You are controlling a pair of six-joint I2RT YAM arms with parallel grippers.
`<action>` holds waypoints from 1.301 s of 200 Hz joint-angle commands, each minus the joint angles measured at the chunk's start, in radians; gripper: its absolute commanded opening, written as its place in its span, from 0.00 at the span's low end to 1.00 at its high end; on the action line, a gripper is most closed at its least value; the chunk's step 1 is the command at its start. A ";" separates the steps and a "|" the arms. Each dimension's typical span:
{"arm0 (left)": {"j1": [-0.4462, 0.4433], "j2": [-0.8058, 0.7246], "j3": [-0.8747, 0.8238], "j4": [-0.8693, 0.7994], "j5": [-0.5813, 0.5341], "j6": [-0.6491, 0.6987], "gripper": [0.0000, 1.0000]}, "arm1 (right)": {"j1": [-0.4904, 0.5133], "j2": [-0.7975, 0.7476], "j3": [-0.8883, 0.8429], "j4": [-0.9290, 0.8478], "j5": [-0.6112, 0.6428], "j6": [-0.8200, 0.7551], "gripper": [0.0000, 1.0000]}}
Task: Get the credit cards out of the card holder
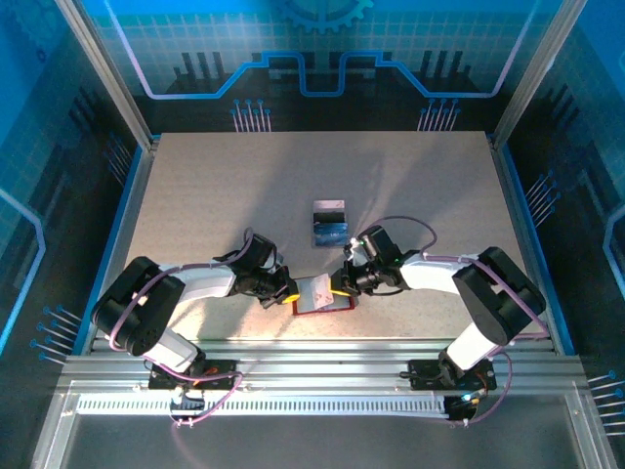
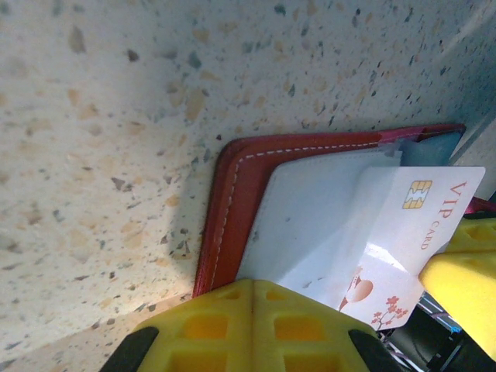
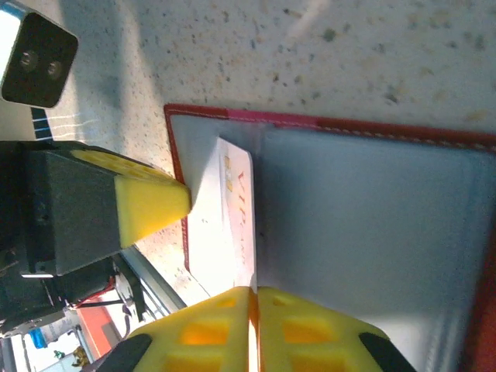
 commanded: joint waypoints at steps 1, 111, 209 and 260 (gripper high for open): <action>-0.003 0.027 -0.021 -0.069 -0.022 0.025 0.05 | -0.014 -0.026 0.033 -0.152 0.037 -0.093 0.10; -0.003 0.024 -0.017 -0.072 -0.019 0.032 0.05 | -0.006 -0.053 0.108 -0.302 0.126 -0.157 0.09; -0.003 0.028 -0.014 -0.074 -0.019 0.036 0.05 | 0.094 -0.032 0.154 -0.276 0.168 -0.077 0.18; -0.002 0.031 -0.016 -0.071 -0.016 0.038 0.05 | 0.108 -0.044 0.151 -0.289 0.184 -0.073 0.18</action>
